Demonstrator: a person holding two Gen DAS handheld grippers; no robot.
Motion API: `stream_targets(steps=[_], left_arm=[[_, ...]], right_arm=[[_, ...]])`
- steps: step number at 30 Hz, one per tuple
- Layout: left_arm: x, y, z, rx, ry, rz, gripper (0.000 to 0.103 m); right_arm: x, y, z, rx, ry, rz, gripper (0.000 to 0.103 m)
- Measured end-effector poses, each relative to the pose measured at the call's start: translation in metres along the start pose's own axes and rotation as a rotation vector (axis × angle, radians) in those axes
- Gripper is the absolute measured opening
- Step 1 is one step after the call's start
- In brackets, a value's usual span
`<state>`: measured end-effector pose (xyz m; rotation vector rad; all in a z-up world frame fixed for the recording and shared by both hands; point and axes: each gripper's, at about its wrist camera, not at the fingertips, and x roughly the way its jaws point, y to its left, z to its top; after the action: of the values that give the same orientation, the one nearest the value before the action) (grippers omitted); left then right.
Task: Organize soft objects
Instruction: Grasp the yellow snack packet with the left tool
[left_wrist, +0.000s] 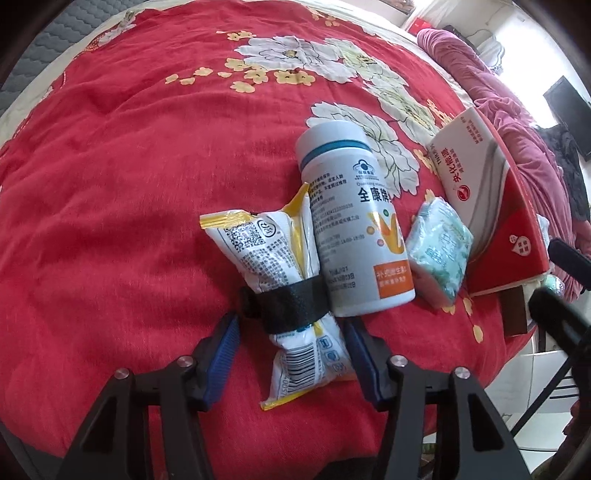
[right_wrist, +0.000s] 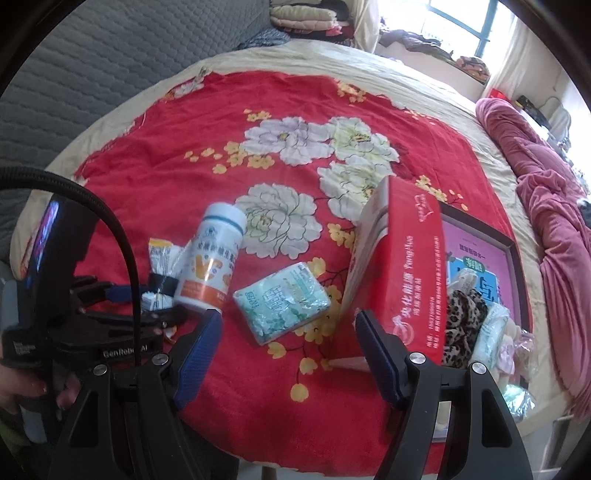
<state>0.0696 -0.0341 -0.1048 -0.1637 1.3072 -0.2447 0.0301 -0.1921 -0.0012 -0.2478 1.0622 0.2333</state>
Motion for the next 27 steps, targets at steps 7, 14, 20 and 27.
stream_targets(steps=[7,14,20,27], left_arm=[[-0.001,0.021,0.007,-0.044,0.000,-0.054,0.036],[-0.005,0.028,0.009,-0.034,-0.011,-0.068,0.035],[-0.006,0.036,0.010,-0.048,-0.010,-0.092,0.035],[-0.006,0.034,0.010,-0.037,-0.009,-0.080,0.035]], right_arm=[[0.028,0.018,-0.001,-0.072,0.057,0.006,0.076],[0.065,0.036,0.000,-0.146,0.112,-0.028,0.076],[0.091,0.041,-0.002,-0.186,0.133,-0.080,0.076],[0.107,0.039,0.003,-0.221,0.113,-0.140,0.068]])
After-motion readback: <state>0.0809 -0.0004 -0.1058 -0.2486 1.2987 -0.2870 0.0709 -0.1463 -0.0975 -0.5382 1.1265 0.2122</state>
